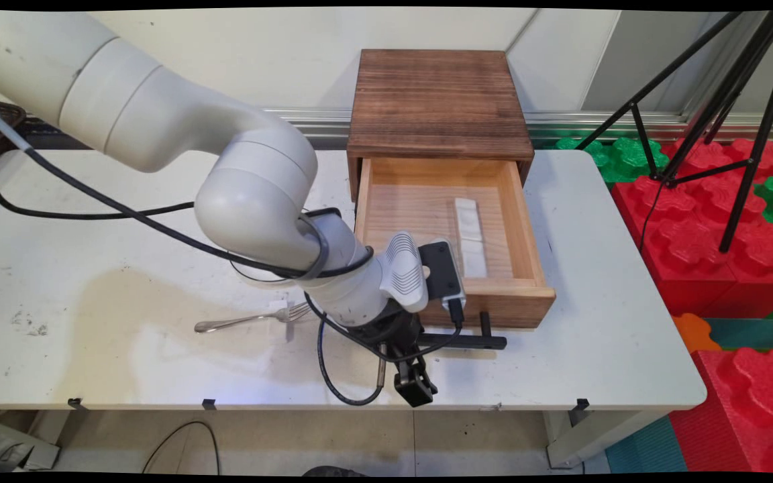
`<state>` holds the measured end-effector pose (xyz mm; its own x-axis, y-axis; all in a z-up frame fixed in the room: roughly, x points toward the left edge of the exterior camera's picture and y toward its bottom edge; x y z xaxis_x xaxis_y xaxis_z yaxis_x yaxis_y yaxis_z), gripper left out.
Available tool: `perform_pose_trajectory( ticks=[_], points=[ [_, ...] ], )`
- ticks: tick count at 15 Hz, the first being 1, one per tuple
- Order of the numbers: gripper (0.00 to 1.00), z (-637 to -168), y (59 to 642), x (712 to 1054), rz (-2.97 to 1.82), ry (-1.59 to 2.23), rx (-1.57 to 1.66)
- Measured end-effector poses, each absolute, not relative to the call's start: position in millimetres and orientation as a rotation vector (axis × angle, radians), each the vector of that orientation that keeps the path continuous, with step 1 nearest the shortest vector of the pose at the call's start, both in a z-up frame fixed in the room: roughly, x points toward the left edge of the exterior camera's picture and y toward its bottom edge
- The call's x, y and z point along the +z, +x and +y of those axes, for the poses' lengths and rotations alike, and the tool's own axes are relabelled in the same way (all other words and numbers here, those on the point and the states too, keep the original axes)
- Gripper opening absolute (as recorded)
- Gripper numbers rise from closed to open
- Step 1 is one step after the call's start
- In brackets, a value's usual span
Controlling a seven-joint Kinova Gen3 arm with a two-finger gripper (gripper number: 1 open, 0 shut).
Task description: Open the drawer
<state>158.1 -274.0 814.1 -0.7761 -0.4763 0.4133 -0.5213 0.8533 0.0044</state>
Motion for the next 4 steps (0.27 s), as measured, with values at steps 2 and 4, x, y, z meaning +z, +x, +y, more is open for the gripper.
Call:
perform_pose_trajectory(
  ticks=[2,4],
  points=[
    [1.0,-272.1,157.9,814.7,-2.622,0.735,0.154],
    [1.0,-270.7,157.8,815.7,-2.617,0.728,0.159]
  ],
)
